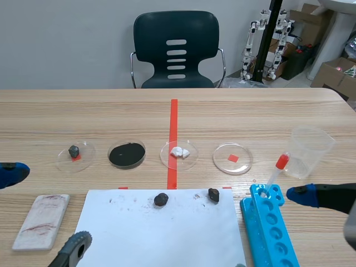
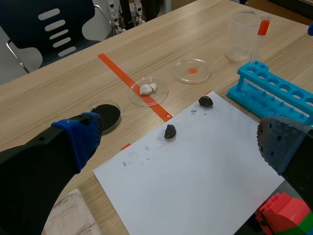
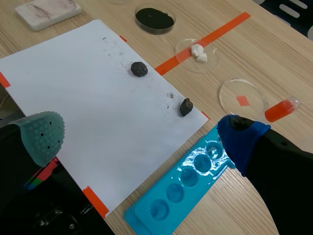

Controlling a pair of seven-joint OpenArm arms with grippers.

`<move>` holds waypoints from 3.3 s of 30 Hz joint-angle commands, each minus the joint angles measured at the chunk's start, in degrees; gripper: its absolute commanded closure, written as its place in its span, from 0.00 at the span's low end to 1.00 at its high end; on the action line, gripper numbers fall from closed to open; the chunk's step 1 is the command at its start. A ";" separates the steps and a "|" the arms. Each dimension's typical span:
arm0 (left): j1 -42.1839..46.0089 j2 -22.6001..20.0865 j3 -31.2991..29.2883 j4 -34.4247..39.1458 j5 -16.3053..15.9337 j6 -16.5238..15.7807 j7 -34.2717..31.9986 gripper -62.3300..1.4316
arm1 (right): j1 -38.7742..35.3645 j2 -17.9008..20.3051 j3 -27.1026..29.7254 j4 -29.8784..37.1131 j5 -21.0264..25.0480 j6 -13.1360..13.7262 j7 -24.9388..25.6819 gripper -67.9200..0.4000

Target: Pick up the dropper by the top with the right hand

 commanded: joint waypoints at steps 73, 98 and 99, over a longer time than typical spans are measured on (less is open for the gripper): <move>-0.17 0.00 -0.35 0.72 -0.52 -0.28 -1.01 0.00 | 17.05 0.24 0.52 -23.02 4.81 -15.69 17.59 0.02; -0.17 0.00 -0.35 0.72 -0.52 -0.28 -1.03 0.00 | 32.57 0.24 -8.46 -31.61 4.81 -12.26 12.63 0.02; -0.17 0.00 -0.35 0.72 -0.52 -0.28 -1.01 0.00 | 32.76 0.24 -8.74 -31.87 4.79 -12.26 12.72 0.02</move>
